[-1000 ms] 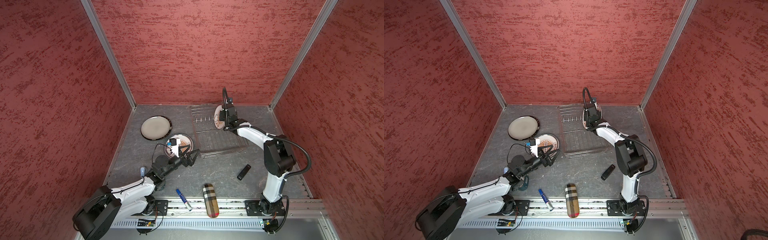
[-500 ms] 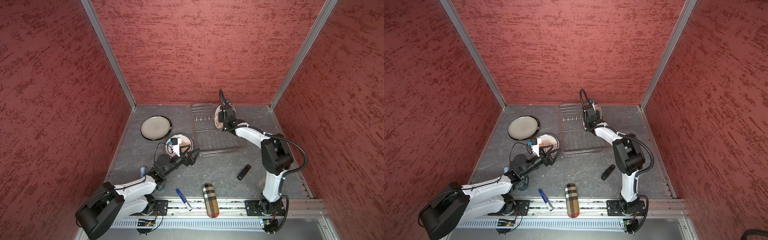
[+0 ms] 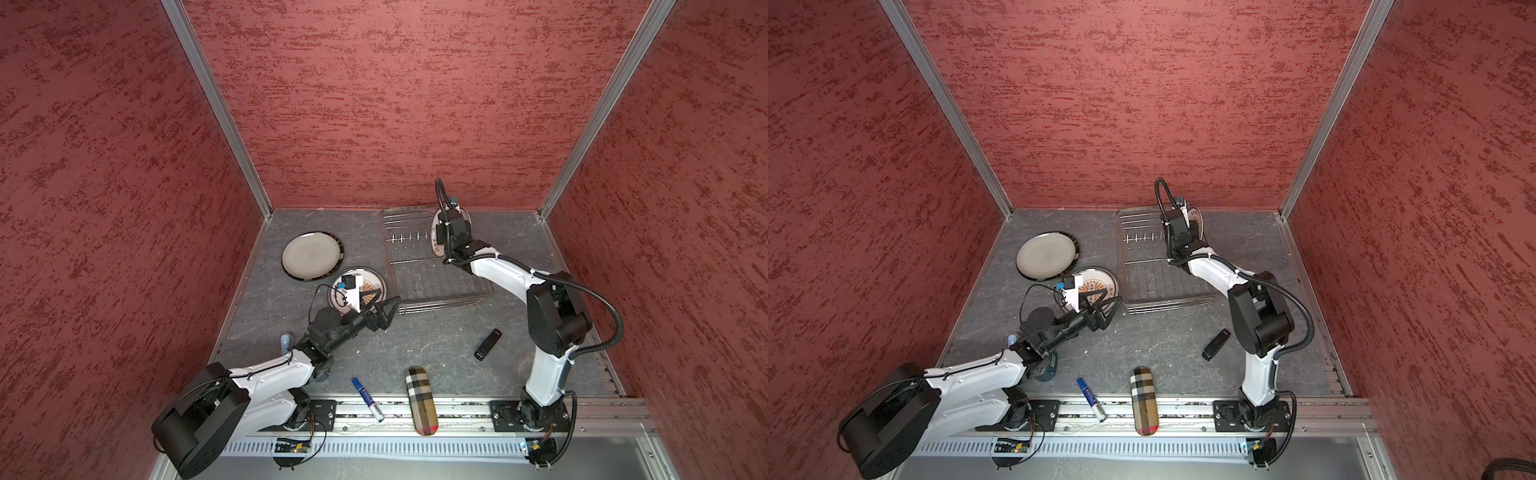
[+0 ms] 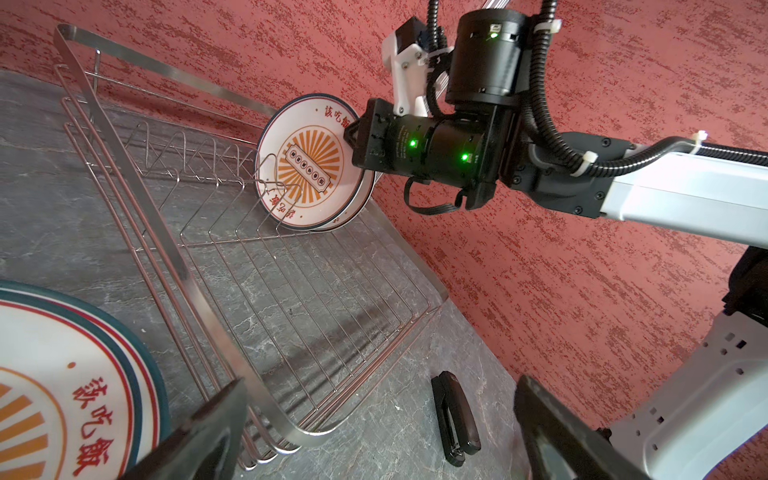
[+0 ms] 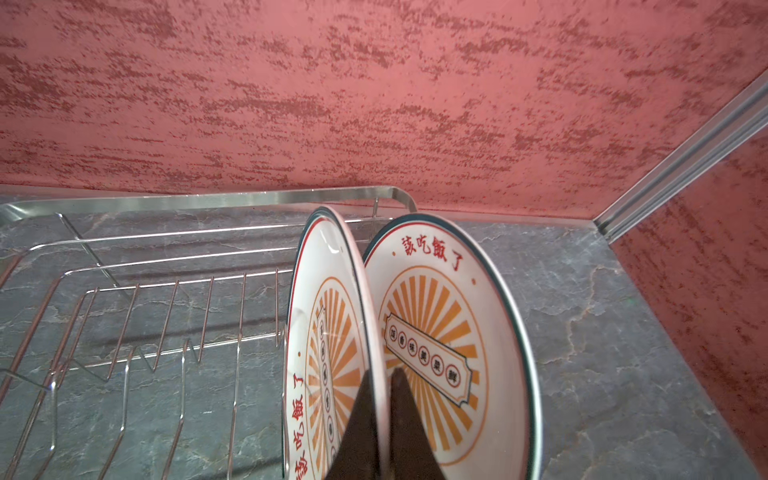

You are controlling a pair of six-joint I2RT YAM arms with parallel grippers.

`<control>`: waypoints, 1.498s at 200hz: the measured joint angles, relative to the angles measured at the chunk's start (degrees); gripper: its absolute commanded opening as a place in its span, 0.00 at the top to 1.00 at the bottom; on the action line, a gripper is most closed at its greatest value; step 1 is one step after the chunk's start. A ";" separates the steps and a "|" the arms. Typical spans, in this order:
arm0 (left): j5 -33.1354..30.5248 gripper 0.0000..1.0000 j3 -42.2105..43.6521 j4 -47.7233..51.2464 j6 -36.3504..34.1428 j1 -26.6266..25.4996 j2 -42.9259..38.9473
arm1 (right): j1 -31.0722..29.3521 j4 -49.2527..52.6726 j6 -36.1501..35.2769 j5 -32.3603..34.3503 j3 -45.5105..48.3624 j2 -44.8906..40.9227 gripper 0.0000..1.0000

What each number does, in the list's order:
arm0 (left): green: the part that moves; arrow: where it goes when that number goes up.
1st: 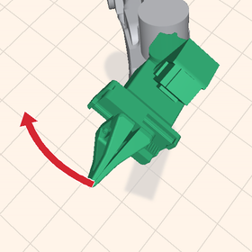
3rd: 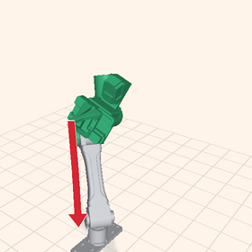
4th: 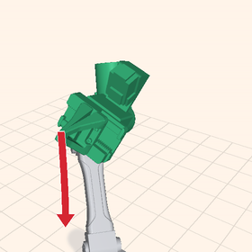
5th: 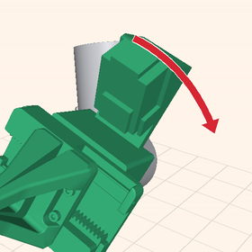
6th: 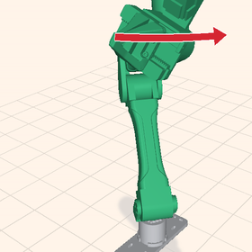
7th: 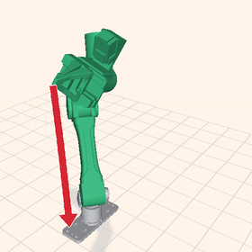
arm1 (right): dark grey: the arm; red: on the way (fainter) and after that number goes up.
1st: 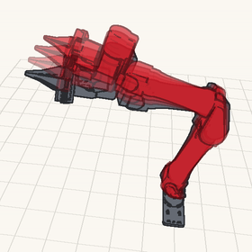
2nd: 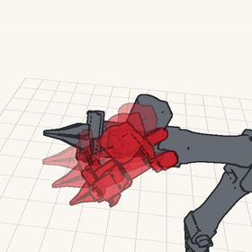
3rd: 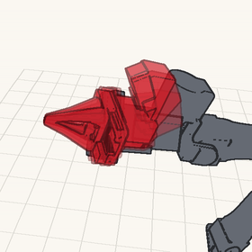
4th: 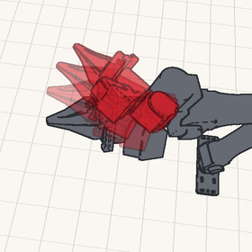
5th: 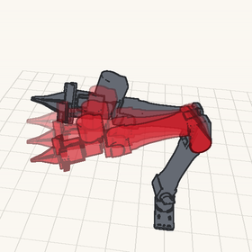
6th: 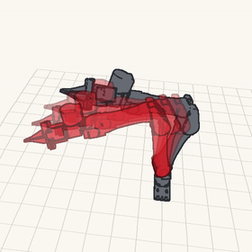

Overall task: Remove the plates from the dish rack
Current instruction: 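Lift the sunburst plate up out of the rack with the right gripper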

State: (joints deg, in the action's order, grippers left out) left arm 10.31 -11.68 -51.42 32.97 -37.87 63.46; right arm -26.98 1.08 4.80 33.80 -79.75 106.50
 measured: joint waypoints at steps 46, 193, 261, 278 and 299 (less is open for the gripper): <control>-0.48 0.01 0.00 0.00 0.44 -0.02 0.00 | -0.74 -2.54 -1.40 2.58 2.97 -6.93 1.00; -3.37 0.01 0.48 -0.44 3.13 0.11 -2.03 | -1.31 -9.84 1.49 -5.31 21.00 -29.18 1.00; -4.59 0.01 2.38 0.11 3.65 0.26 -7.32 | -0.44 -13.68 6.27 -16.72 29.07 -36.30 1.00; -5.44 0.00 3.34 1.20 3.63 0.31 -10.23 | 0.17 -14.64 7.91 -20.48 32.17 -38.45 1.00; -7.15 0.01 3.56 4.13 3.61 0.31 -14.21 | 1.07 -16.09 10.12 -25.24 35.78 -41.38 1.00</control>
State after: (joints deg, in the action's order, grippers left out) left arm 3.16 -8.12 -47.29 36.58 -37.56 49.25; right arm -25.91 -15.00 14.92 8.56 -43.97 65.12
